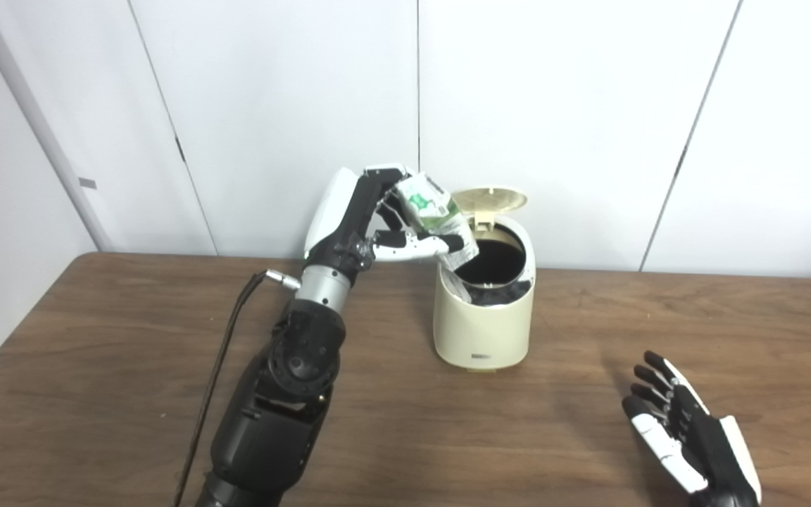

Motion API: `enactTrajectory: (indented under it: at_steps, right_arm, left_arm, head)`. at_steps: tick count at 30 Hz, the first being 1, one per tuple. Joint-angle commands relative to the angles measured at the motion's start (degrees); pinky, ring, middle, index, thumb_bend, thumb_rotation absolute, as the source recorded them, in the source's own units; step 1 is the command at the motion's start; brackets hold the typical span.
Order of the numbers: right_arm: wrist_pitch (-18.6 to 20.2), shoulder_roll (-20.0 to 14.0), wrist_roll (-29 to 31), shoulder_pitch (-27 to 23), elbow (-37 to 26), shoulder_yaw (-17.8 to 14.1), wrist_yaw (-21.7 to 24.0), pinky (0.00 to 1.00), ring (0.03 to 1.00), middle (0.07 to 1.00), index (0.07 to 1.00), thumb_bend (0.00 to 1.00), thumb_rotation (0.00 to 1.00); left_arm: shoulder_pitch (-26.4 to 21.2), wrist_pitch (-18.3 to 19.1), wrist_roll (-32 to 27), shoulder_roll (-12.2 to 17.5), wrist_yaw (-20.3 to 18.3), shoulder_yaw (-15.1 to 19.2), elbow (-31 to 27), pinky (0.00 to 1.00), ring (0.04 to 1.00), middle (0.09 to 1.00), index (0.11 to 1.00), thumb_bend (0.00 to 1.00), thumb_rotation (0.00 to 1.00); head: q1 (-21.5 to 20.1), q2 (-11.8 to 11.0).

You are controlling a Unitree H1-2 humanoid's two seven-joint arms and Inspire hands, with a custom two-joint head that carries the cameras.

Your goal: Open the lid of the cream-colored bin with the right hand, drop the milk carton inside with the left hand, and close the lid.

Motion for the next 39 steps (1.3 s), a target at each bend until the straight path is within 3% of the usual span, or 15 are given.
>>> enactTrajectory:
  at_steps: [1, 7, 16, 39]
  right_arm:
    - [-1.2, 0.2, -0.5, -1.2, 0.3, 0.7, 0.3, 0.73, 0.828, 0.865, 0.894, 0.54, 0.69]
    - [-1.8, -0.1, -0.6, -1.5, 0.9, 1.1, 0.4, 0.72, 0.830, 0.868, 0.899, 0.52, 0.68]
    - [-1.7, 0.6, -0.6, -1.8, 1.1, 1.1, -0.1, 0.72, 0.830, 0.870, 0.898, 0.53, 0.68]
    - [-2.3, 1.2, -0.5, -2.1, 1.1, 1.3, -0.3, 0.72, 0.827, 0.867, 0.903, 0.53, 0.65]
  left_arm:
    - [-4.3, -2.8, 0.7, -0.3, 0.9, 0.1, -2.7, 0.41, 0.450, 0.503, 0.479, 0.50, 0.00]
    - [-4.7, -3.2, 1.0, -1.5, 1.7, -0.1, -1.4, 0.41, 0.446, 0.494, 0.485, 0.50, 0.00]
    - [-5.7, -6.9, 1.2, -3.1, 3.6, 0.1, 3.9, 0.40, 0.439, 0.494, 0.487, 0.50, 0.00]
    - [-5.9, -14.3, 1.7, -4.6, 7.5, -0.1, 11.9, 0.41, 0.432, 0.483, 0.499, 0.50, 0.00]
  head:
    - [0.0, 0.0]
    - [-0.1, -0.3]
    - [-0.4, -0.5]
    - [-0.9, -0.4]
